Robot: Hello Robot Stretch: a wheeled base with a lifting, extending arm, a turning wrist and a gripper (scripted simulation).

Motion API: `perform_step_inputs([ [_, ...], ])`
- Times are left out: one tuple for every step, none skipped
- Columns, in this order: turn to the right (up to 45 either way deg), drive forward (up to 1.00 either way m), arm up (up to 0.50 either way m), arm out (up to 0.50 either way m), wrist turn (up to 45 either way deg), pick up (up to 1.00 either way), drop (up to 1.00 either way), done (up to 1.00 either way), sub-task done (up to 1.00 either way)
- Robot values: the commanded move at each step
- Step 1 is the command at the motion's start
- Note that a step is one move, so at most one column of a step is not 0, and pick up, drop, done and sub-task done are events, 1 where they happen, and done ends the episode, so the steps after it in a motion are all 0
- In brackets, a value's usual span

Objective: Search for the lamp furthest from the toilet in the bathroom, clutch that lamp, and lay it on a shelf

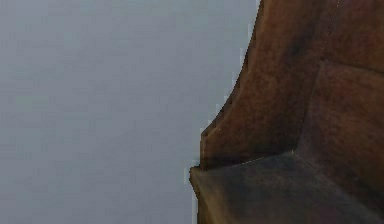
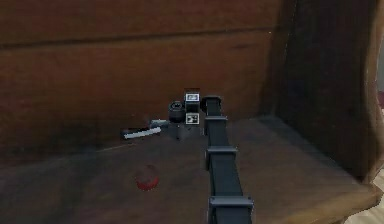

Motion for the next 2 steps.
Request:
perform_step_inputs([
  [0.0, 0.0, 0.1, 0.0, 0.0, 0.0, 0.0, 0.0, 0.0],
  [0.0, 0.0, 0.0, -0.08, 0.0, 0.0, 0.0, 0.0, 0.0],
])
